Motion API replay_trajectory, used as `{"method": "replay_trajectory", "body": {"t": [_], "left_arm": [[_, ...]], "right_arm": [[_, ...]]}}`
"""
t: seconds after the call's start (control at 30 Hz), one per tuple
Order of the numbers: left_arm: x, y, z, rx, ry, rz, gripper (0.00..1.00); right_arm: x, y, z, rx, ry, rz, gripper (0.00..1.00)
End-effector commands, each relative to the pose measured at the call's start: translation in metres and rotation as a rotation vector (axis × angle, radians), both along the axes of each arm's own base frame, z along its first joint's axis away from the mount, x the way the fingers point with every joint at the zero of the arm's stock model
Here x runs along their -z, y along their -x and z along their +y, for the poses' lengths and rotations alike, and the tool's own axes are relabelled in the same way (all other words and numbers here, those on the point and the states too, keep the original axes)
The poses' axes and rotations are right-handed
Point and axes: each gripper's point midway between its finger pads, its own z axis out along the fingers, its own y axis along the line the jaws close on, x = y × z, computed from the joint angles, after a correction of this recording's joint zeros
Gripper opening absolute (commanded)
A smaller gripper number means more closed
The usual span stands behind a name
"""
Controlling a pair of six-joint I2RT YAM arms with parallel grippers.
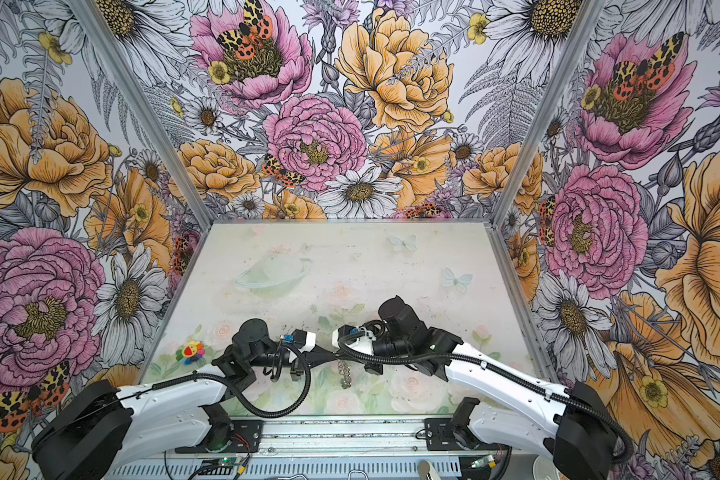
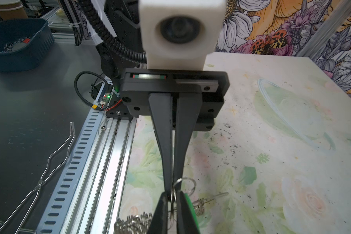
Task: Attach keys to a key ring
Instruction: Insert the key into the keyring.
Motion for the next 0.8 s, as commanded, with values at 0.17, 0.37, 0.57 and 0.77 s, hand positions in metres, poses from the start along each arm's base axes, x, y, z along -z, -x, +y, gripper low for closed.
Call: {"method": "replay_trajectory", "body": {"t": [0.17, 0.37, 0.57, 0.77], "left_arm": [[-0.016, 0.0, 0.0, 0.004, 0.046, -0.053, 0.0], [-0.016, 0.0, 0.0, 0.005, 0.045, -0.052, 0.0], [-0.017, 0.0, 0.001, 0.004, 0.047, -0.054, 0.0], [-0.018, 0.001, 0.001, 0.008, 0.05, -0.057, 0.0]], "right_arm": [[-0.001, -0.004, 0.001, 0.013, 0.007, -0.023, 0.12], [-0.001, -0.004, 0.002, 0.011, 0.009, -0.024, 0.1], [0.002, -0.005, 0.001, 0.017, 0.021, -0.021, 0.07], [0.007, -0.009, 0.001, 0.034, 0.041, -0.026, 0.09]]}}
